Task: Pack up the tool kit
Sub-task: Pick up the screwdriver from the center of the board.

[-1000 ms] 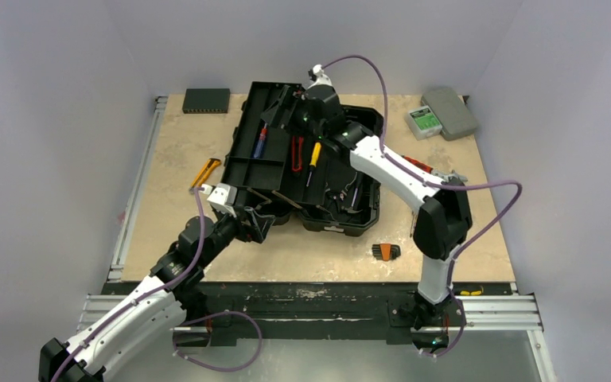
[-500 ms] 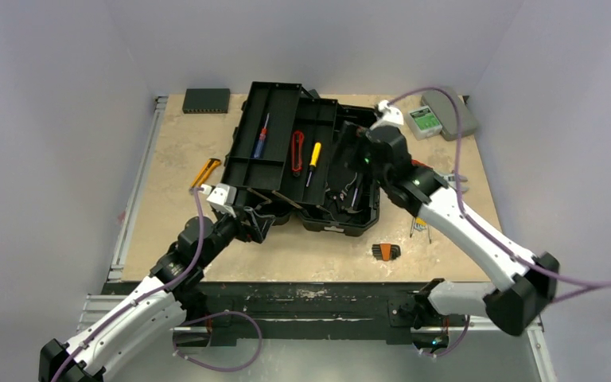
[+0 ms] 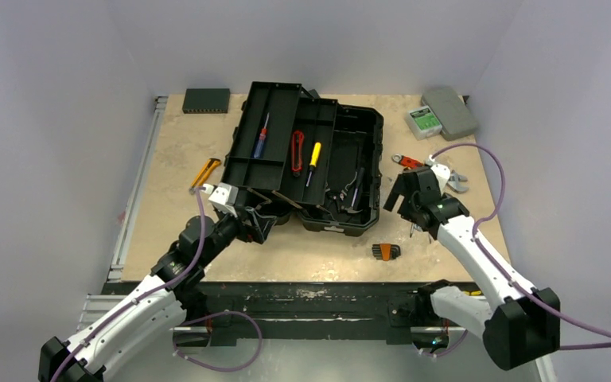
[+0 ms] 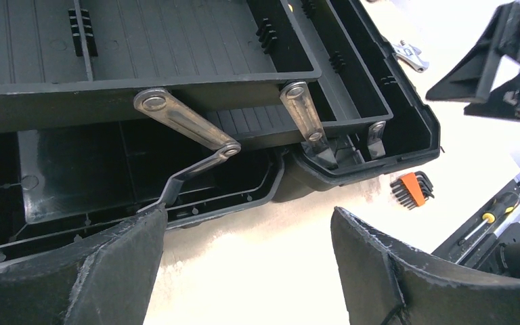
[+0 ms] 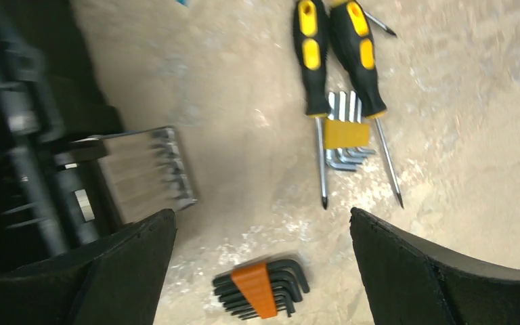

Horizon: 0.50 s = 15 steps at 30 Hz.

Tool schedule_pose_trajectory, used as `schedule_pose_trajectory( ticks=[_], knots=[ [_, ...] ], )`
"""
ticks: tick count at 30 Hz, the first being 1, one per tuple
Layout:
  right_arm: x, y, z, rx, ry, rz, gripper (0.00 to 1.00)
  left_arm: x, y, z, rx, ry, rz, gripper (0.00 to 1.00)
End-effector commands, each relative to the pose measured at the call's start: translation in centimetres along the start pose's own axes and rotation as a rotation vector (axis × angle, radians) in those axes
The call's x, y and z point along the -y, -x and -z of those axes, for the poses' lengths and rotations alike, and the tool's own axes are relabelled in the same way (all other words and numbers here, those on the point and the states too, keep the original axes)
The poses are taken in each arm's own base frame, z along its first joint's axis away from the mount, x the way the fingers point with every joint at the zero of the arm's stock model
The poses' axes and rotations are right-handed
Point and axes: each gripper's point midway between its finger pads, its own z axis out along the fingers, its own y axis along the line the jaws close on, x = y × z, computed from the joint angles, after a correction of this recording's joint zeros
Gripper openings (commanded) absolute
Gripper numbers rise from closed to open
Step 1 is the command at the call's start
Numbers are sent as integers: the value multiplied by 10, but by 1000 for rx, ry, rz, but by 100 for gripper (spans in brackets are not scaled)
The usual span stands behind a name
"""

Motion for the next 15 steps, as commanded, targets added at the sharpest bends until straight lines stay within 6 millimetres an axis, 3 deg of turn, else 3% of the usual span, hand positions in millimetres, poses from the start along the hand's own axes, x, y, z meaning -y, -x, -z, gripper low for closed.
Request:
schedule_pose_trajectory(
  ticks=[1, 5, 9, 15],
  knots=[
    [17, -9, -20, -41, -114, -72, 99, 9, 11, -2, 43, -39, 9, 87],
    [40, -13, -46, -90, -286, -80, 90, 9, 11, -3, 40, -42, 8, 88],
    [32, -3, -68, -96, -238, -104, 74, 10, 10, -3, 37, -46, 8, 87],
    [28, 12, -101, -129, -168, -84, 74, 9, 11, -2, 41, -44, 5, 88]
  ],
)
